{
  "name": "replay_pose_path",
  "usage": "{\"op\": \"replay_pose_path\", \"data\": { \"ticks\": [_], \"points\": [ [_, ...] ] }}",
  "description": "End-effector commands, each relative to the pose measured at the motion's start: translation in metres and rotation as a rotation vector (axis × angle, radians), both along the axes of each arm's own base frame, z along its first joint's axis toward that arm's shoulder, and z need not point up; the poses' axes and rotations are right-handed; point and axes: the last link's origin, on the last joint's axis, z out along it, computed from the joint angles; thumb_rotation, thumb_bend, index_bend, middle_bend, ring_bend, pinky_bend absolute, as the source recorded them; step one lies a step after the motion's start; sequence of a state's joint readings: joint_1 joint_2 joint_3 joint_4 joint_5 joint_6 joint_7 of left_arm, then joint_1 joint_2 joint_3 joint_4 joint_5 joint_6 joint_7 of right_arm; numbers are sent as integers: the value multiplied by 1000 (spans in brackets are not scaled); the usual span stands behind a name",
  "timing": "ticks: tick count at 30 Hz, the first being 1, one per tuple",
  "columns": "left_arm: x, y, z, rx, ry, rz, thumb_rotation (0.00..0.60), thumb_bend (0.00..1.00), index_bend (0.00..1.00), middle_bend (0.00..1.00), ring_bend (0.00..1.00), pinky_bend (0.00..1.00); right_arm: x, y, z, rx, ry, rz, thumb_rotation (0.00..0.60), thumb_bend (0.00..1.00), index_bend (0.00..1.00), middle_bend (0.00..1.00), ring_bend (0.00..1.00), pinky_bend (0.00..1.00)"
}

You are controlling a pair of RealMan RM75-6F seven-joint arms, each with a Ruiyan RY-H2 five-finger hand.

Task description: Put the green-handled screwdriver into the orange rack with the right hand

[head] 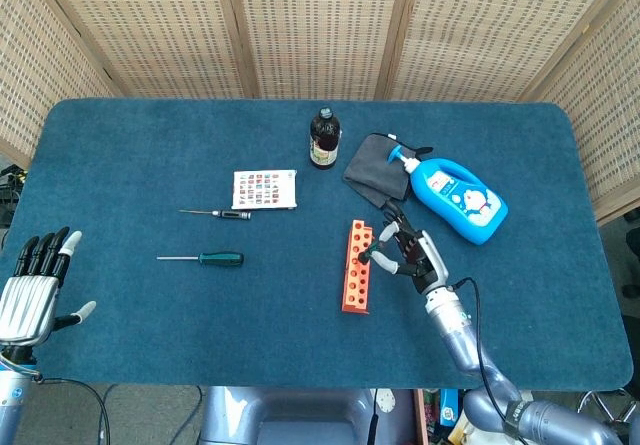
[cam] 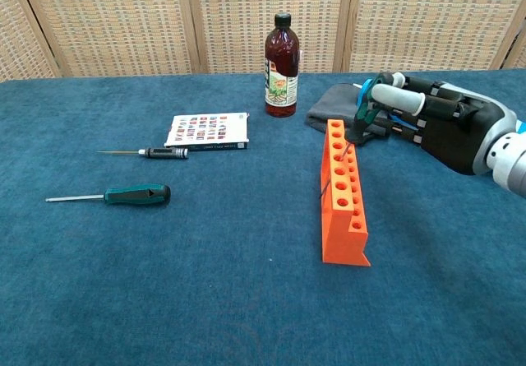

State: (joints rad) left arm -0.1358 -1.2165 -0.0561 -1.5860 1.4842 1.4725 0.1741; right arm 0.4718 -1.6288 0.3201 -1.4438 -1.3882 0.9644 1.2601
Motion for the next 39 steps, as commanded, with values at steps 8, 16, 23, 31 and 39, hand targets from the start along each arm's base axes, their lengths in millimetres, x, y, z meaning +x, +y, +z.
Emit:
{"op": "replay_pose_path", "data": {
  "ticks": [8, 16, 23, 31, 39],
  "points": [
    [0, 0, 1, 4, -3, 1, 600, 0, 0, 0, 0, 0, -1, 1, -2, 1, 3, 17, 600, 225, 571, 0, 0, 0],
    [0, 0, 1, 6, -4, 2, 600, 0, 0, 0, 0, 0, -1, 3, -3, 6, 4, 27, 600, 224, 475, 0, 0, 0],
    [-1, 0, 2, 8, -7, 3, 600, 0, 0, 0, 0, 0, -2, 4, -4, 9, 4, 32, 600, 224, 470, 0, 0, 0],
    [-1, 0, 2, 8, -8, 3, 600, 0, 0, 0, 0, 0, -2, 5, -1, 7, -8, 33, 600, 223, 470, 0, 0, 0],
    [0, 0, 1, 5, -7, -1, 600, 0, 0, 0, 0, 0, -1, 7, 1, 7, -19, 39, 600, 224, 426, 0, 0, 0]
  ]
}}
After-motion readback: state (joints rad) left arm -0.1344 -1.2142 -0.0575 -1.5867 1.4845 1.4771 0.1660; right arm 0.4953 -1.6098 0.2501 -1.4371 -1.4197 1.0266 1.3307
